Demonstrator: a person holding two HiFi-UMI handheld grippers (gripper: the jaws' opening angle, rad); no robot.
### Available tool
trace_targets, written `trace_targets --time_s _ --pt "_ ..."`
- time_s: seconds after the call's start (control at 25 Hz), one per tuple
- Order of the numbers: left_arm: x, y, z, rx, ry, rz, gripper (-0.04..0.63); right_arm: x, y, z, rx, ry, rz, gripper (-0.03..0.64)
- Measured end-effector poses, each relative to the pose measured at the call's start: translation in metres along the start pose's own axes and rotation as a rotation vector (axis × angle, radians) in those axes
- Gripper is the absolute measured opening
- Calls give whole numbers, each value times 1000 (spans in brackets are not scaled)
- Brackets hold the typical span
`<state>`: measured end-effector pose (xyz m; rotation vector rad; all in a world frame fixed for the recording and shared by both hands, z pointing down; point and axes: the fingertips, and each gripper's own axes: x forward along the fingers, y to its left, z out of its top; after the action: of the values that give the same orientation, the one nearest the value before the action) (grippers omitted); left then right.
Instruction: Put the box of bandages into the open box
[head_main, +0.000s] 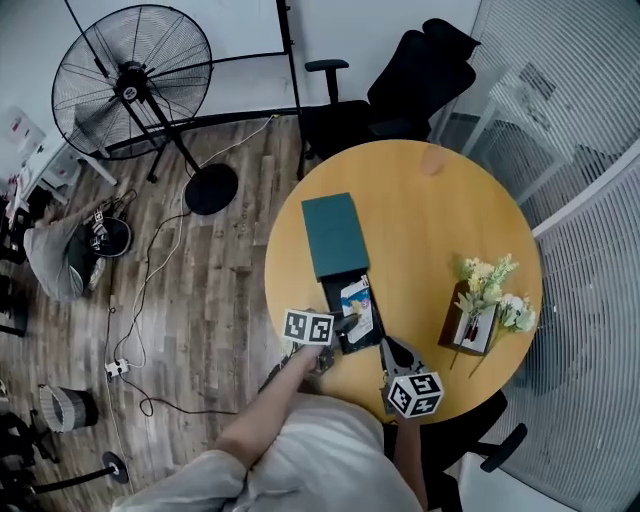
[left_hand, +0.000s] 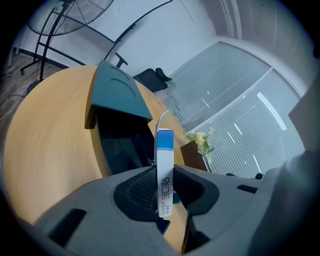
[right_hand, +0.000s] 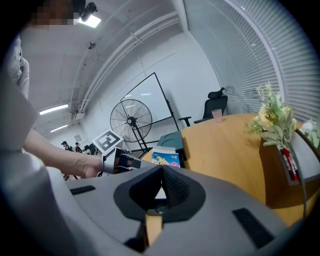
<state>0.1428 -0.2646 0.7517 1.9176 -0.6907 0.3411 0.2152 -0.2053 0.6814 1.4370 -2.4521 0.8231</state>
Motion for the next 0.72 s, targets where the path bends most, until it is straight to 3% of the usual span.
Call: trace_targets --time_s 0.24,0.44,0.72 --pt "1 12 12 -27 -7 53 114 -2 -10 5 31 -13 -17 -3" --pt "-2 14 6 -44 -5 52 120 0 -9 5 43 1 -22 -3" --pt "-15 7 12 38 -14 44 120 12 1 8 -4 36 -12 -3"
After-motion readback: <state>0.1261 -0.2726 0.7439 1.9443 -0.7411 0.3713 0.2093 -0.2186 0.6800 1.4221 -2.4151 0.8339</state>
